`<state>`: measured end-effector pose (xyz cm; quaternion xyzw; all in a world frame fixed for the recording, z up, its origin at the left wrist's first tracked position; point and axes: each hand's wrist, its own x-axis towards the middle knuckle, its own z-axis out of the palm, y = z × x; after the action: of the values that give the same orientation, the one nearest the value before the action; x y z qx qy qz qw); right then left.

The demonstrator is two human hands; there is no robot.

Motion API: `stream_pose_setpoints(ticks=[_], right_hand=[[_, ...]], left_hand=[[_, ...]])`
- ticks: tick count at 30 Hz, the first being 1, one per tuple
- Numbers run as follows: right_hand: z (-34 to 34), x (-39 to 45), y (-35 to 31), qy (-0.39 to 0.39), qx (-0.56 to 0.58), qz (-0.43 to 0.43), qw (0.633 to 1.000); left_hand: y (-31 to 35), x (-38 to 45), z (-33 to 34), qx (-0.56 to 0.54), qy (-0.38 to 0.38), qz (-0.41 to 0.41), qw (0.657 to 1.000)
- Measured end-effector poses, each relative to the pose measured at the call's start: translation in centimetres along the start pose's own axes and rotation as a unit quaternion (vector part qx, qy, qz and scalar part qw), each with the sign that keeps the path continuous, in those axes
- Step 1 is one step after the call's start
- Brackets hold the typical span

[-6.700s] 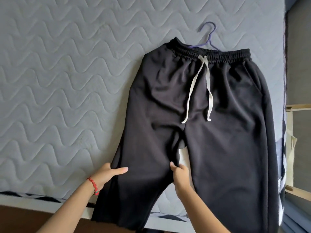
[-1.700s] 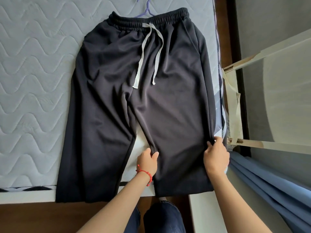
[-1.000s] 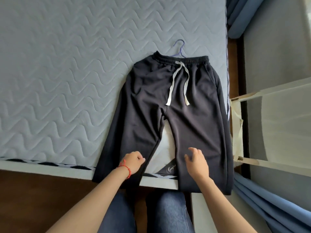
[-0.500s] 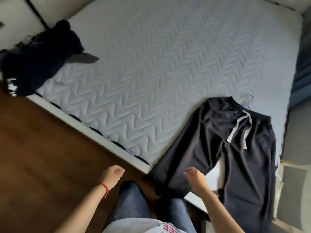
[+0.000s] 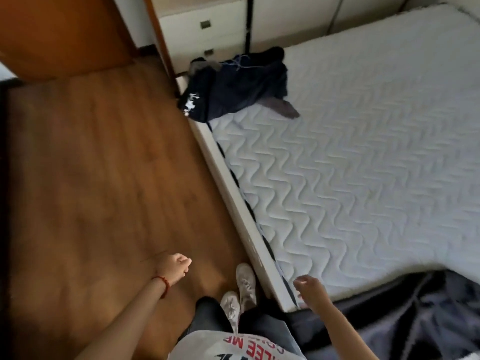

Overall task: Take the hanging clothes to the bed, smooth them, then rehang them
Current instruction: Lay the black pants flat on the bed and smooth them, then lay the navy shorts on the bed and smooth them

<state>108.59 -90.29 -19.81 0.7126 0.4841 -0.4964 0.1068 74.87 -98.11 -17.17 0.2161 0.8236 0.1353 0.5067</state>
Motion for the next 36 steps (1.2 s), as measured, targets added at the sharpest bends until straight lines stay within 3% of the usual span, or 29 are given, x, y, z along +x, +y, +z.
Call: stream_pose_setpoints(ticks=[3, 13, 18, 23, 29, 36], right_hand=[[-0.8, 2.4, -3.2, -0.031, -0.061, -0.030, 0.997], [-2.3, 6.9, -16.2, -0.069, -0.018, -0.069, 0.995], [-0.3, 10.5, -23.8, -0.097, -0.039, -0.089, 0.991], [1.3, 13.9, -32.5, -0.077, -0.007, -0.081, 0.994], [2.2, 17.5, -41.7, -0.048, 0.062, -0.028, 0.997], [0.6, 18.7, -47.8, -0.006, 0.119, 0.009, 0.993]], left_hand=[[-0.5, -0.2, -1.2, -0.037, 0.016, -0.019, 0.999], [-0.4, 1.5, -5.3, -0.157, 0.091, -0.097, 0.979], [0.3, 5.6, -9.8, -0.200, 0.109, -0.113, 0.967], [1.7, 12.7, -16.6, -0.194, 0.099, -0.134, 0.967], [9.5, 21.0, -26.5, -0.110, 0.038, -0.087, 0.989], [24.1, 29.9, -33.0, -0.035, -0.027, 0.019, 0.999]])
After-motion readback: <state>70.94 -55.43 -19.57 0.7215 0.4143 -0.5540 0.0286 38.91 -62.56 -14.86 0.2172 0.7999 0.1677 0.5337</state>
